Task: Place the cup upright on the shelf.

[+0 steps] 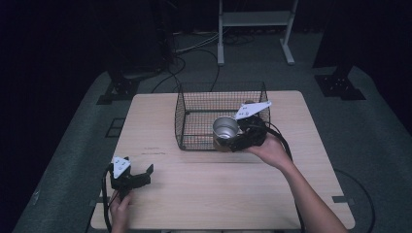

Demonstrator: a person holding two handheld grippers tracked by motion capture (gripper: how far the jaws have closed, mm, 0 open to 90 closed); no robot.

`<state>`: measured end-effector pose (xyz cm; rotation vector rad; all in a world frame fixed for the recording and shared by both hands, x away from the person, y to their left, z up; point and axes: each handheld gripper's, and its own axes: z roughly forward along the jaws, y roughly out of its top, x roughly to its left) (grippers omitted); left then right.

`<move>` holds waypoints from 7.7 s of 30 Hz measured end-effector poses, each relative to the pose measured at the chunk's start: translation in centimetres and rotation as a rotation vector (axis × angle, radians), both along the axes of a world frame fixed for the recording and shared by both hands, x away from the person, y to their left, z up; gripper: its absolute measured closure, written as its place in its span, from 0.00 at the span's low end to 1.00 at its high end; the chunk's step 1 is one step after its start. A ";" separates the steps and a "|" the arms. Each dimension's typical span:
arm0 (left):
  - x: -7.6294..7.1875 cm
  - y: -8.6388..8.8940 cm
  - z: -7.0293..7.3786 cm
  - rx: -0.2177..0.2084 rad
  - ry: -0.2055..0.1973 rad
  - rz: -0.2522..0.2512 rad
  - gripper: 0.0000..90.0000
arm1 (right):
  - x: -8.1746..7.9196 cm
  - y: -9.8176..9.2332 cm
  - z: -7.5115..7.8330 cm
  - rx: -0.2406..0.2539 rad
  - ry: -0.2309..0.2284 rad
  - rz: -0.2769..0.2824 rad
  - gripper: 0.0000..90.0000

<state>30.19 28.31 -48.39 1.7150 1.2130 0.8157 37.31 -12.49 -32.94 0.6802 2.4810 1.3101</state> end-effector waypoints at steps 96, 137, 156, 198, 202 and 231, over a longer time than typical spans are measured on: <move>-0.1 0.1 0.0 -0.013 -0.007 0.000 0.00 | 16.9 4.9 -8.0 -0.201 0.243 -0.210 0.20; -0.1 0.1 0.0 -0.014 -0.003 0.002 0.00 | 16.3 4.8 -8.8 -0.332 0.217 -0.198 0.15; -0.1 0.1 0.0 -0.010 -0.007 0.001 0.00 | 16.0 5.1 -8.4 -0.329 0.203 -0.195 0.11; 0.0 0.0 0.0 0.009 0.004 -0.005 0.00 | 11.0 1.1 -1.9 -0.082 0.145 -0.157 0.08; 0.0 -0.1 0.0 0.015 0.003 -0.007 0.00 | 10.1 -0.1 -1.7 -0.064 0.145 -0.162 0.08; 0.0 -0.2 0.0 0.015 0.001 -0.003 0.00 | 4.7 -3.2 -2.5 -0.030 0.146 -0.076 0.08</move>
